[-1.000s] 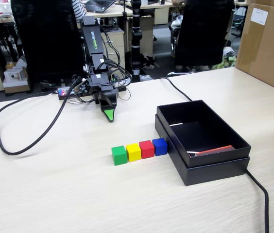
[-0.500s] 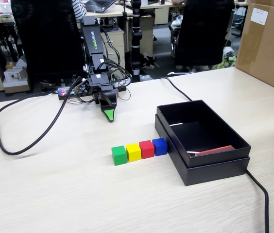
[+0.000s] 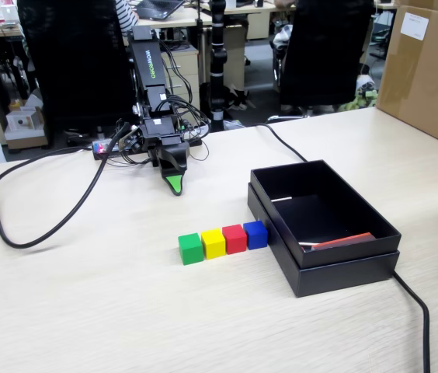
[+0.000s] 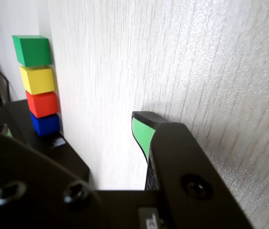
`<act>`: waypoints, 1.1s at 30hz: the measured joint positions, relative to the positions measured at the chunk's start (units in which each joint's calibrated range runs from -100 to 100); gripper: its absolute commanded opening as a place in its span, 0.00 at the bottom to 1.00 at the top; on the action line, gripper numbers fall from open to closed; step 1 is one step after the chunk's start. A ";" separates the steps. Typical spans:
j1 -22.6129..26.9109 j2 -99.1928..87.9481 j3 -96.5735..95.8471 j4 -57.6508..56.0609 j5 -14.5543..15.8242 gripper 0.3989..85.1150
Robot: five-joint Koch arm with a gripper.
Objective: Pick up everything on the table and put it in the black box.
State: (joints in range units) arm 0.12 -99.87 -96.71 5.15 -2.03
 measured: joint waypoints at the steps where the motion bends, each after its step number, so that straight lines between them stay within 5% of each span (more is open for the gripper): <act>1: -0.05 0.00 0.00 0.00 0.00 0.57; 8: -0.24 0.00 2.19 -2.94 0.00 0.57; 19: -1.07 3.37 21.27 -28.57 0.15 0.55; 33: -3.03 46.60 69.56 -47.39 0.39 0.55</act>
State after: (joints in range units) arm -2.91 -53.27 -27.16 -42.24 -1.64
